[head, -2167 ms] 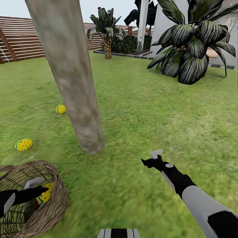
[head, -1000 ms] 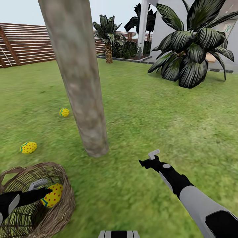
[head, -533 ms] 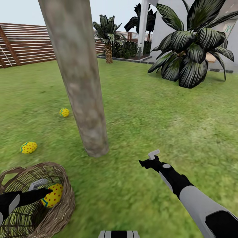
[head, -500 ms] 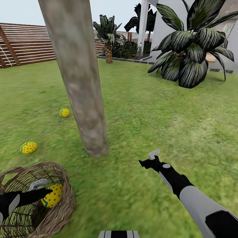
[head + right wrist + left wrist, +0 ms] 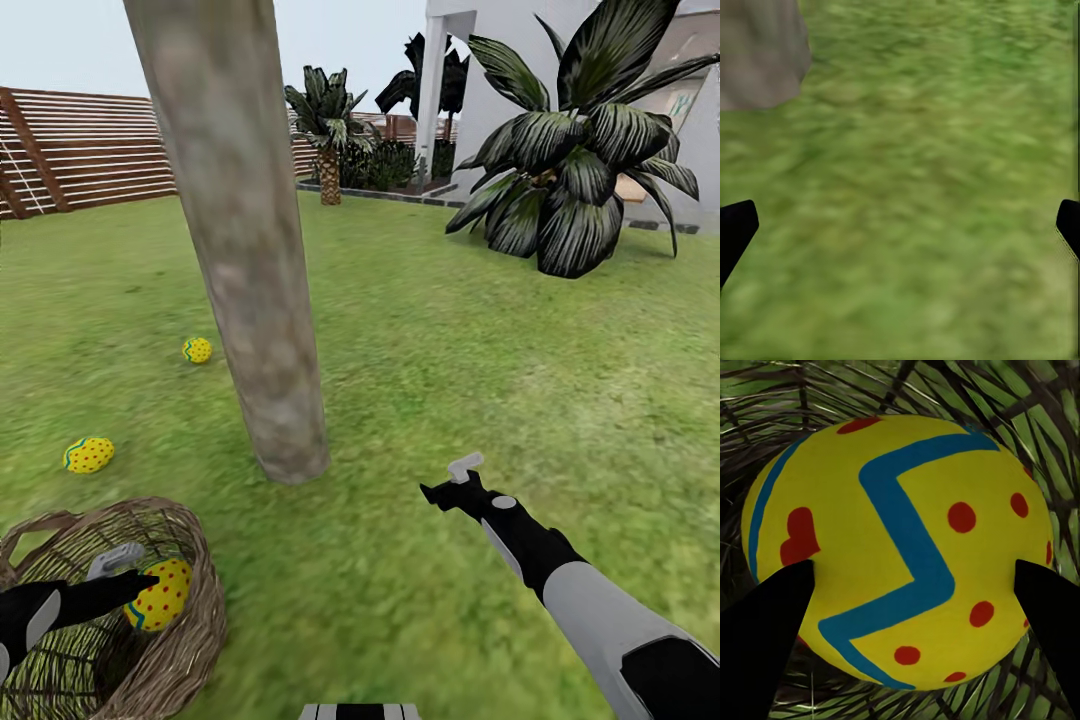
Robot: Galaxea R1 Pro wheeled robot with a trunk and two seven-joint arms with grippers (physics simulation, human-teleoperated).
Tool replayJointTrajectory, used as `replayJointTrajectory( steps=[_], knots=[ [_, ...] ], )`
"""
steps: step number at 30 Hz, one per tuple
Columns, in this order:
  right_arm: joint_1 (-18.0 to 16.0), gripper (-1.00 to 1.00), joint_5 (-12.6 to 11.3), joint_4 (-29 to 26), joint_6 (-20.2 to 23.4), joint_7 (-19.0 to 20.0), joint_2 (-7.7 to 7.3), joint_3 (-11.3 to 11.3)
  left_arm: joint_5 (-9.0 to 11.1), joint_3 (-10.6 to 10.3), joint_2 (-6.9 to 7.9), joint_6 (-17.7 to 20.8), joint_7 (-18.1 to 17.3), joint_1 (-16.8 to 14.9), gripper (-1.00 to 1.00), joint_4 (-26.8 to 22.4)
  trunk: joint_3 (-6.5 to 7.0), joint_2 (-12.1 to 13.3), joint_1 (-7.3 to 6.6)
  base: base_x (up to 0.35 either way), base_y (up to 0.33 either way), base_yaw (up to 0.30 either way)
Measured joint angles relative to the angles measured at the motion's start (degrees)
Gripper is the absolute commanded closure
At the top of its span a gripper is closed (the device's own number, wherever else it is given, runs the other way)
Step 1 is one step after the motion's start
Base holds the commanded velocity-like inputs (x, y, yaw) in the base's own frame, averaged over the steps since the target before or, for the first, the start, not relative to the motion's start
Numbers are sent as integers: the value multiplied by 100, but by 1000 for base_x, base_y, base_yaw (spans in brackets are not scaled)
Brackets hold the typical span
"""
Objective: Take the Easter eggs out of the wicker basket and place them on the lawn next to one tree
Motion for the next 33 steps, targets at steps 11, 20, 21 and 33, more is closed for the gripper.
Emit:
replayJointTrajectory(
  steps=[11, 20, 21, 33],
  knots=[
    [1, -100, 0, 9, 0, 0, 9, 1, 6, -1, -34, 9, -2, 0, 100, 140, 196, 51, -40, -94, 57, 0],
    [1, -100, -7, 44, 0, -8, 13, 189, 15, -1, -37, 10, -47, 0, 100, 148, 196, 51, -42, -9, 79, 0],
    [1, -100, -7, 44, 0, -9, 10, 197, 15, -2, -41, 10, -53, 0, 100, 154, 196, 51, -42, 0, 279, 0],
    [0, -100, -8, 44, 0, -7, 18, 203, 9, 2, -44, 1, -4, 0, 100, 158, 249, 170, -108, 0, 29, 0]
  ],
)
